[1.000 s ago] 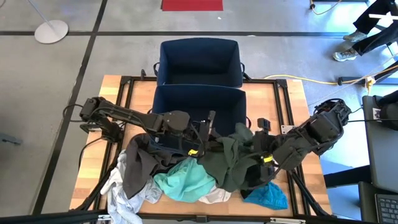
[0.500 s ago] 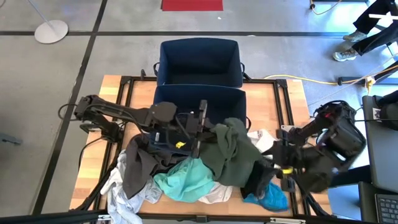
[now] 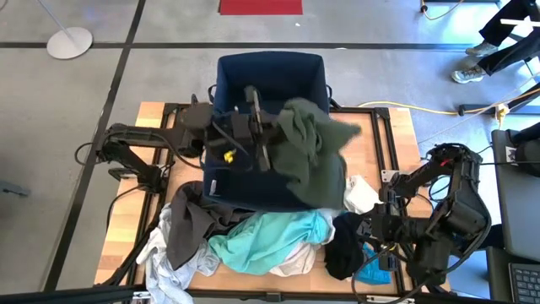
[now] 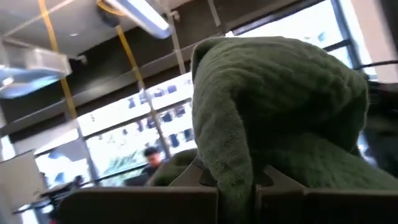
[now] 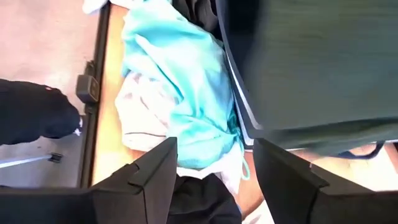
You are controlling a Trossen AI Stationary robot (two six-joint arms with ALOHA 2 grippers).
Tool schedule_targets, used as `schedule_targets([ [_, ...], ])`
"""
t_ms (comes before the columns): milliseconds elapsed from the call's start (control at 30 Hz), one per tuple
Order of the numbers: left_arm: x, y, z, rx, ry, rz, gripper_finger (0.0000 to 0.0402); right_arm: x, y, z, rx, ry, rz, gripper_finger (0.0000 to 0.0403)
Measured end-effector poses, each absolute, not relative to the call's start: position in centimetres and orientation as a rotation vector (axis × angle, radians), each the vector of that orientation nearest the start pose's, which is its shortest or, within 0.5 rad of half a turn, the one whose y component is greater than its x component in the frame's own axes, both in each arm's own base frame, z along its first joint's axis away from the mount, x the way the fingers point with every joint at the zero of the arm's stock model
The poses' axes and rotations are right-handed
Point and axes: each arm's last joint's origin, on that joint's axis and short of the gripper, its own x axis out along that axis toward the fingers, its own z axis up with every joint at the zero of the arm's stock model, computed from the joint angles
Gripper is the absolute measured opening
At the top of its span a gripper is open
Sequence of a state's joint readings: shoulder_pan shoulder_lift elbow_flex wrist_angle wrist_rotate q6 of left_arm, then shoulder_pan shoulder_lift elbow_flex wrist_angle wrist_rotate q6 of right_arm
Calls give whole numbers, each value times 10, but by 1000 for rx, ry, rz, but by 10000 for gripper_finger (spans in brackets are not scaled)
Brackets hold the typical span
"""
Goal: Sort clothes
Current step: Put the green shirt into the bottom blue laundry bin
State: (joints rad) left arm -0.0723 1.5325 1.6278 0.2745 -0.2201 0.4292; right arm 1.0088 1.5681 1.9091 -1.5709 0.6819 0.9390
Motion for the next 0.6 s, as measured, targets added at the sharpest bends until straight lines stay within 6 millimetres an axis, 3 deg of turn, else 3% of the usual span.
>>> schedule_targets([
  [300,301,-5,491,352,-117,308,3,157,214,396,-90,874,-162,209],
  [600,237,-11,510,290,-39,392,6,157,214,395,-94,866,-168,209],
])
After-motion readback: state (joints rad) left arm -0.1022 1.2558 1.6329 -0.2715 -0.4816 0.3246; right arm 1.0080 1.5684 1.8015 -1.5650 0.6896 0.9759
